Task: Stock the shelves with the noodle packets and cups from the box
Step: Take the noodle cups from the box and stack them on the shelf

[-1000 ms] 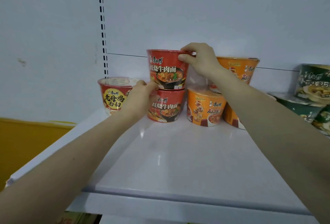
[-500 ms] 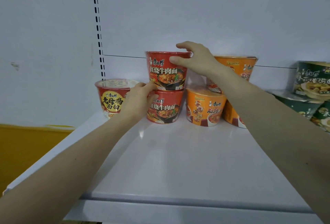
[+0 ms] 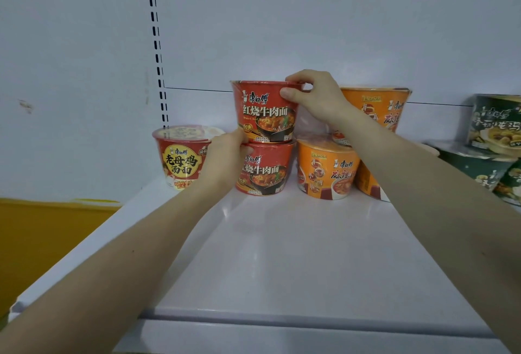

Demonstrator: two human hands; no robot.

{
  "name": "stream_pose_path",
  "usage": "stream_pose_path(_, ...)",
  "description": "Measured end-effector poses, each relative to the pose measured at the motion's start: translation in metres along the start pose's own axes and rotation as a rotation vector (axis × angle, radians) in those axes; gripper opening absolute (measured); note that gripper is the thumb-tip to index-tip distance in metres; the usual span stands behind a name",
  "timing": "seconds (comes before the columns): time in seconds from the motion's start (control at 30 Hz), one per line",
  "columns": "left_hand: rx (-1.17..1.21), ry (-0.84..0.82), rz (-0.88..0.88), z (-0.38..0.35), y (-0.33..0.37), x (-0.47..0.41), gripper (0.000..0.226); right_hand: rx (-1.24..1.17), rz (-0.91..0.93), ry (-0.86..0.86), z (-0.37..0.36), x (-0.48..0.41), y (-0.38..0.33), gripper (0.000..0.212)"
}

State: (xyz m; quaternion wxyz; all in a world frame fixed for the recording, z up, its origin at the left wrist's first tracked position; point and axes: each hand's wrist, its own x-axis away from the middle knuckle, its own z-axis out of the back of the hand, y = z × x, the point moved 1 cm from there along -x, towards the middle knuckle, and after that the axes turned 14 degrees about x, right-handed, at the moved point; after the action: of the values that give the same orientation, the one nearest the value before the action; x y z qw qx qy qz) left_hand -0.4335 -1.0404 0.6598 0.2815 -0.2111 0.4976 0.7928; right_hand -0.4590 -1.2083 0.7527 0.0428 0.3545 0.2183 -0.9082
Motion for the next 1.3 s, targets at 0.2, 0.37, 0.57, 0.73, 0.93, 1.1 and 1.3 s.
stream_pose_path(0.2, -0.061, -0.002, -0.014, 0.0, 0.001, 0.0, 0.021, -0.006, 0.004, -0.015, -0.001, 0.001, 0.0, 0.035)
stream_pose_path(0.37, -0.143, 0.001, -0.03, -0.001, 0.005, 0.0, 0.022, -0.039, -0.004, -0.018, -0.003, 0.002, -0.001, 0.035)
stream_pose_path(0.57, -0.125, -0.002, -0.058, -0.001, 0.003, 0.002, 0.02, -0.079, -0.035, -0.064, -0.004, 0.003, -0.002, 0.044)
stream_pose_path(0.73, -0.13, -0.023, -0.057, 0.001, 0.004, 0.005, 0.022, -0.045, -0.046, -0.024, -0.004, 0.003, -0.004, 0.046)
stream_pose_path(0.93, -0.464, -0.199, -0.106, -0.003, 0.019, 0.048, 0.046, -0.038, -0.058, 0.017, -0.006, 0.005, -0.005, 0.046)
stream_pose_path(1.1, -0.53, -0.573, -0.039, -0.004, 0.019, 0.091, 0.048, -0.034, -0.07, 0.046, -0.009, 0.006, -0.011, 0.045)
stream_pose_path(1.3, -0.459, -0.595, -0.021, -0.009, 0.009, 0.104, 0.042, 0.013, -0.07, 0.051, -0.012, 0.008, -0.017, 0.045)
